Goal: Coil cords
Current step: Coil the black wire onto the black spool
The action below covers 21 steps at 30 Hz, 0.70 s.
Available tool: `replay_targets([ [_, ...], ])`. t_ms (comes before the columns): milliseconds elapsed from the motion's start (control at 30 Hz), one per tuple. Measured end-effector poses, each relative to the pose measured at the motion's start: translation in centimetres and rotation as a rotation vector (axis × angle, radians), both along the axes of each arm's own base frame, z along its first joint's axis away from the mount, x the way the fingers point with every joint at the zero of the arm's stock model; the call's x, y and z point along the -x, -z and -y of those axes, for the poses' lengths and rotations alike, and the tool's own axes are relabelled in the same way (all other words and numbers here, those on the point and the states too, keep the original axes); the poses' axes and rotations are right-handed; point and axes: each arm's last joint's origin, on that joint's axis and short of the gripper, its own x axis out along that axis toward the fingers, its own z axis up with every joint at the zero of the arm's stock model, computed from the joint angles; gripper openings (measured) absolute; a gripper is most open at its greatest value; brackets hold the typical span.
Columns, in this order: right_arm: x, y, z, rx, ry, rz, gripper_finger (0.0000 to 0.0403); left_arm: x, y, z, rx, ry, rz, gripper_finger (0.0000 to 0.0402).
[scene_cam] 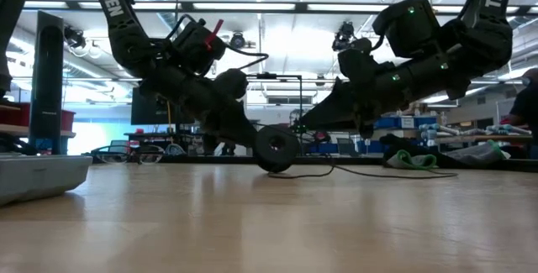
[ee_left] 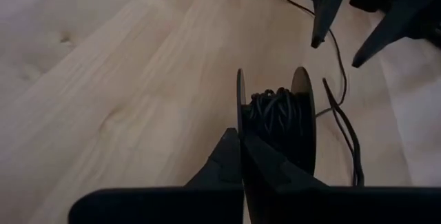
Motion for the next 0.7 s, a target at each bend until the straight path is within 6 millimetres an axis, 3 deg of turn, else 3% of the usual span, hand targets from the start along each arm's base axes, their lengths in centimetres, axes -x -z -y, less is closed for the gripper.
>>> replay_targets([
  [300,0.1,0.2,-0.6,-0.089,-0.022,-0.006,0.0115,0.0,0.1,0.0,-0.017,0.002,-0.009,0.0],
  [433,0.4,1.0,-1.4,-0.098,-0.055,-0.092,0.0115,0.1,0.1,0.0,-0.024,0.006,-0.01,0.0],
  [700,0.6,1.4,-1.9,-0.033,-0.003,-0.145,0.0114,0.1,0.1,-0.1,-0.023,0.007,-0.011,0.0],
])
